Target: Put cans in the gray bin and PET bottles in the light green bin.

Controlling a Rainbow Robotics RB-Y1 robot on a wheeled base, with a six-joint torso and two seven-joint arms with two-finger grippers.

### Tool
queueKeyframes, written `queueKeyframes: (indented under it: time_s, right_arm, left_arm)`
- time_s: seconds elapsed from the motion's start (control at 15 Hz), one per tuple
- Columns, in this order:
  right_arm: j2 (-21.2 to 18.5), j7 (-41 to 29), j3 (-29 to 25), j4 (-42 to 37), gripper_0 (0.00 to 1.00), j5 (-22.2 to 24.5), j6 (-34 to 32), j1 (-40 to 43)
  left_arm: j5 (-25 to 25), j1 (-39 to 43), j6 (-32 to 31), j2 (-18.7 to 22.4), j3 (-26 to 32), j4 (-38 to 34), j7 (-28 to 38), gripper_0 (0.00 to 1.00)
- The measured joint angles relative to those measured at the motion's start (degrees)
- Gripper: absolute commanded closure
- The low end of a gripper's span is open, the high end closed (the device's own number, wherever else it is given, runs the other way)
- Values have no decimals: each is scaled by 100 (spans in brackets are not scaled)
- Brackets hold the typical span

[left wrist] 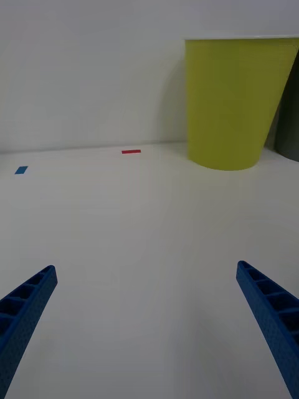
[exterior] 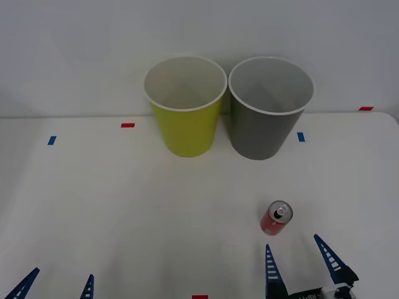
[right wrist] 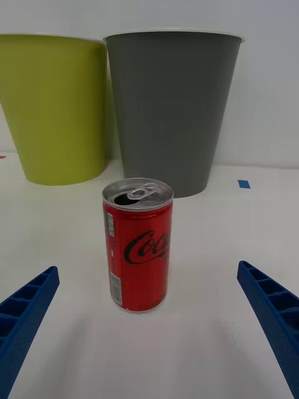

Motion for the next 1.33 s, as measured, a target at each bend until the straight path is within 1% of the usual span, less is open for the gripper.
queueKeyframes:
  time_s: [0.13,0.2,0.33,0.6,1.0,1.27,1.33]
  right_arm:
    - [1,-2,-13,27,0,-107,166,-148]
    - [23,10,-14,109,0,-265,208,-244]
    - [105,49,-12,368,0,-381,216,-533]
    - [179,132,-20,441,0,-394,377,-940]
    - [321,169,-89,460,0,-428,1047,-1382]
    - [406,177,-122,462,0,-439,1158,-1551]
    - [436,177,-128,461,13,-447,1170,-1571]
  left_arm:
    - [0,0,0,0,0,0,0,0]
    - [0,0,0,0,0,0,0,0]
    - [0,0,0,0,0,0,0,0]
    - [0,0,0,0,0,0,0,0]
    - [0,0,0,0,0,0,0,0]
    - [0,0,0,0,0,0,0,0]
    - [0,0,0,0,0,0,0,0]
